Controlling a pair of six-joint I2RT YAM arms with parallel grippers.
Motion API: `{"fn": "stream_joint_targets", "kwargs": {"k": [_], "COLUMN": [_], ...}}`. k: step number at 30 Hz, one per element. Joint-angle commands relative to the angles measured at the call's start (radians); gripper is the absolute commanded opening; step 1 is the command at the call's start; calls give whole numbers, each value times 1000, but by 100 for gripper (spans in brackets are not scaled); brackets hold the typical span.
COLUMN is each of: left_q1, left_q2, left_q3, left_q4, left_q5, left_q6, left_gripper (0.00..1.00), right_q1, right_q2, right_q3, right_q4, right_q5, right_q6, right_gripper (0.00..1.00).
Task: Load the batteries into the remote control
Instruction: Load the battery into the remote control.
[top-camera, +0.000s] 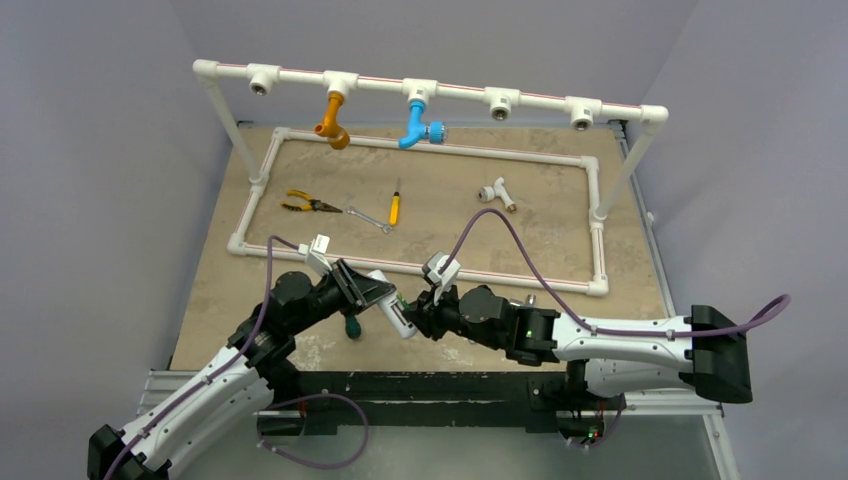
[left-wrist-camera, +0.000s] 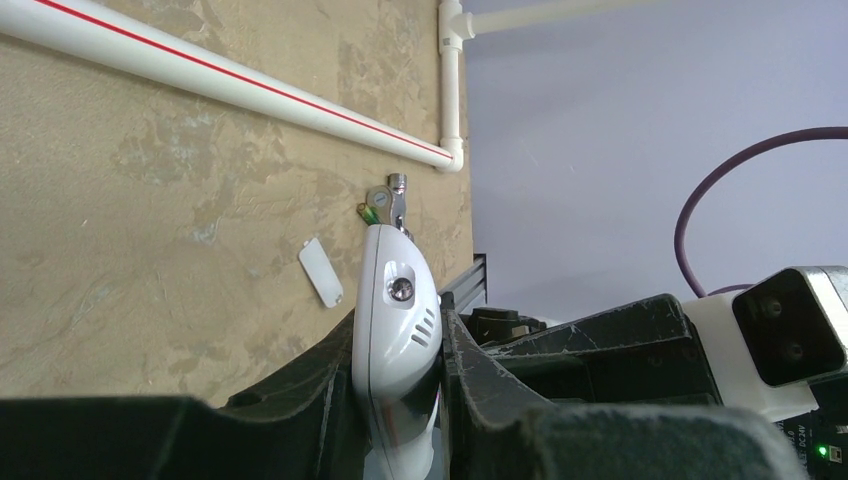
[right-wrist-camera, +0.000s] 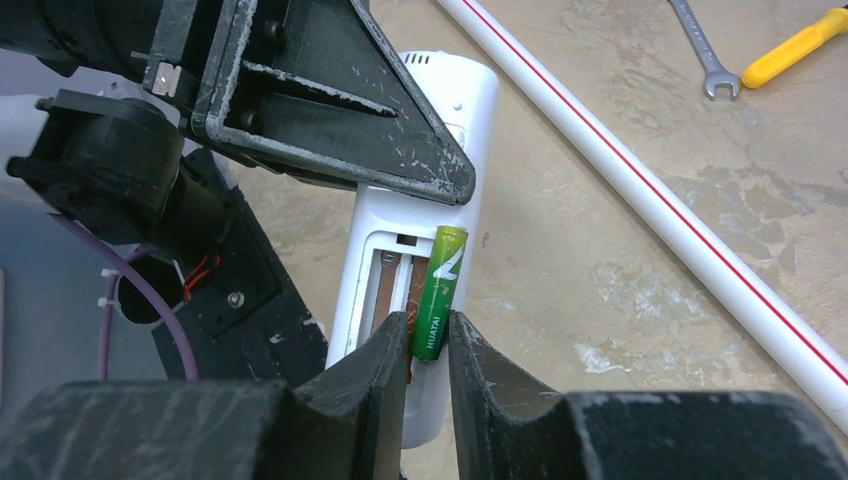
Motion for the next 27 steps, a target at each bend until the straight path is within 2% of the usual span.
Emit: {"fn": "stream_joint_targets", "kwargs": {"k": [1, 5, 17, 27], "left_q1": [5, 6, 5, 5], "left_q2": [-13, -10, -2, -9], "left_q3": [3, 3, -5, -8], "left_q4": [79, 79, 85, 71], "left_q5": [16, 16, 11, -43], "left_q6": [-20, -20, -22, 0], "left_gripper": [0, 0, 0, 0], "right_q1": [8, 7, 9, 17], "right_q2": [6, 8, -8, -1], "right_q3": [48, 52, 50, 84], "right_q4": [6, 5, 7, -24], "right_q5": [-5, -18, -22, -1], "right_q6": [-4, -5, -19, 7], "right_gripper": [21, 21, 11, 10]}}
